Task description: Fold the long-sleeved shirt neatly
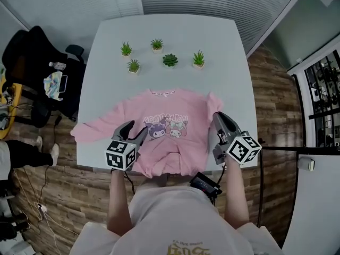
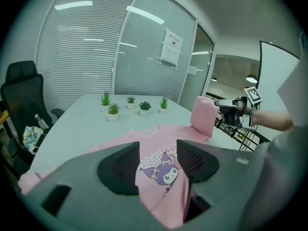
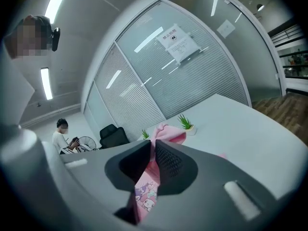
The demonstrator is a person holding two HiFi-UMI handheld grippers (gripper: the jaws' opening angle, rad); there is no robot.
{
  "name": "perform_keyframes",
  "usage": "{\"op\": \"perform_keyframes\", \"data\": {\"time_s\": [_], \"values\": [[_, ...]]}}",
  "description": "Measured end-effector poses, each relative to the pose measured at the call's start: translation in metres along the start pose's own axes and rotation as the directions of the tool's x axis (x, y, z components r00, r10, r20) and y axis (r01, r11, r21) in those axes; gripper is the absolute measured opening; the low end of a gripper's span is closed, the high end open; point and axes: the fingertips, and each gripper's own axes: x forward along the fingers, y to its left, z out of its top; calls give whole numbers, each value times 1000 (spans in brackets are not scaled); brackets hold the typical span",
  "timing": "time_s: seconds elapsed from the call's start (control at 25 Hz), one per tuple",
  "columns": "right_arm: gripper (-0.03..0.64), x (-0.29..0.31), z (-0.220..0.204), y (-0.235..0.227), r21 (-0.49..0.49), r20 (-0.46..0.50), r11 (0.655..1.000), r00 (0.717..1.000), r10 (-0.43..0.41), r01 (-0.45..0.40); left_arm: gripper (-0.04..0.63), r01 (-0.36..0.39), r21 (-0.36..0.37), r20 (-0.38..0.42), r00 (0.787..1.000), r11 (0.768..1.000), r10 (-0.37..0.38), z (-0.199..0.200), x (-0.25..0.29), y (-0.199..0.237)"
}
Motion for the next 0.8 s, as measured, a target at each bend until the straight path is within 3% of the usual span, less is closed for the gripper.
{"op": "perform_keyframes", "data": {"time_s": [0.12,0.8], "values": [[46,13,-12,17,-6,-30,1000,999,12,-12,250,24,31,7,1000,999,-24,1,-3,9],[46,73,-38,88,-46,-71,995,994,85,-88,255,41,8,16,999,999,-42,-14,-25,56]]}}
